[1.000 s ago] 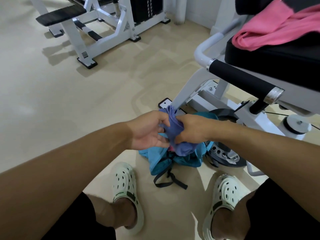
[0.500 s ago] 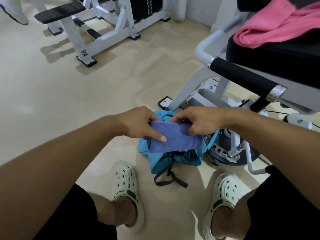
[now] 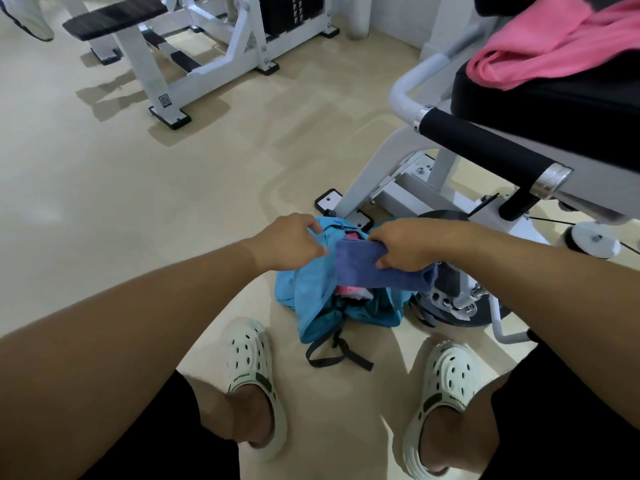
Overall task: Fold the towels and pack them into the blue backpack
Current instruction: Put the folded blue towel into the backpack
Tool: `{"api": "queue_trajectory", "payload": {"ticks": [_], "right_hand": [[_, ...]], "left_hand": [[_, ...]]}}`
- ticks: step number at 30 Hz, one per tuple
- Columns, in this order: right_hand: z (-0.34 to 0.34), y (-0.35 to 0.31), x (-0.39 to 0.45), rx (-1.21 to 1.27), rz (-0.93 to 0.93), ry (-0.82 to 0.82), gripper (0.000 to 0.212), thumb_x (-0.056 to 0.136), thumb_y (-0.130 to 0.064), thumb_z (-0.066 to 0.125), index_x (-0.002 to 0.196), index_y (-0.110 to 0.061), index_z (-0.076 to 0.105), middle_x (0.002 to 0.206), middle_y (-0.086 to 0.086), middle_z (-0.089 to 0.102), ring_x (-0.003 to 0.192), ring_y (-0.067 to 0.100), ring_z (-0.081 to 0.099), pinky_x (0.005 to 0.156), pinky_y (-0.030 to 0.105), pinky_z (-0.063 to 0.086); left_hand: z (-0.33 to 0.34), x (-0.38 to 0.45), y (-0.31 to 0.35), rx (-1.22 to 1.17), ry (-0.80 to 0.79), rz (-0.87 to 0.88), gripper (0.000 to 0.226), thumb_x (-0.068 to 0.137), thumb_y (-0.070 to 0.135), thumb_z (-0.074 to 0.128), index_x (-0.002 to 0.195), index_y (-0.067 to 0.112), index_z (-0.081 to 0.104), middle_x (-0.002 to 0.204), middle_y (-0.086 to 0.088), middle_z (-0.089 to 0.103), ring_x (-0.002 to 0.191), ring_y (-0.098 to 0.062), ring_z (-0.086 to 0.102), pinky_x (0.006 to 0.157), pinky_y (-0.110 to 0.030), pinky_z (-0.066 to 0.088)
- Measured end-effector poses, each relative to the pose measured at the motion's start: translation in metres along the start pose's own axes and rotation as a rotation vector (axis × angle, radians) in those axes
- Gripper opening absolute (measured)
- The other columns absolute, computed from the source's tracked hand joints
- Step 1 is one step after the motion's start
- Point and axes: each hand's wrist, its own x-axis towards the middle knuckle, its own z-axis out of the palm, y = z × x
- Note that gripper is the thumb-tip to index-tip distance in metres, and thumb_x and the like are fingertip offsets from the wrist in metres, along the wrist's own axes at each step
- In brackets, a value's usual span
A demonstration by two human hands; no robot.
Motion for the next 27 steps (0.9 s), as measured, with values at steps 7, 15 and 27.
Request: {"api": "queue_trajectory", "payload": {"ticks": [7, 15, 27], "right_hand": [[0.057, 0.012, 0.031, -0.146, 0.214, -0.084, 0.01, 0.095, -0.017, 0.054, 0.096, -0.01, 0.061, 0.079, 0.001, 0.053, 0.068, 0.018, 0.049, 0.063, 0.032, 0.039], [0.085, 0.01, 0.055, -0.101, 0.217, 0.023, 0.01, 0.099, -0.024, 0.057, 0.104, -0.015, 0.058, 0.083, -0.001, 0.051, 0.083, 0.021, 0.056, 0.066, 0.036, 0.043], [0.079, 0.033, 0.07, 0.258, 0.249, 0.189, 0.027, 0.101, -0.033, 0.049, 0.111, -0.01, 0.059, 0.107, 0.01, 0.065, 0.088, 0.025, 0.057, 0.071, 0.035, 0.044]], "left_hand": [[0.039, 0.004, -0.009, 0.387, -0.391, -0.079, 0.043, 0.097, 0.042, 0.064, 0.126, 0.011, 0.064, 0.135, -0.004, 0.057, 0.127, -0.021, 0.051, 0.098, -0.026, 0.039], [0.089, 0.012, -0.02, 0.561, -0.618, -0.145, 0.091, 0.093, 0.059, 0.06, 0.162, 0.022, 0.014, 0.166, -0.014, 0.008, 0.151, -0.031, 0.017, 0.122, -0.037, 0.024], [0.073, 0.042, -0.01, -0.119, 0.159, -0.238, 0.057, 0.09, 0.001, 0.06, 0.145, 0.017, 0.054, 0.143, -0.006, 0.058, 0.119, -0.024, 0.062, 0.084, -0.018, 0.044]]}}
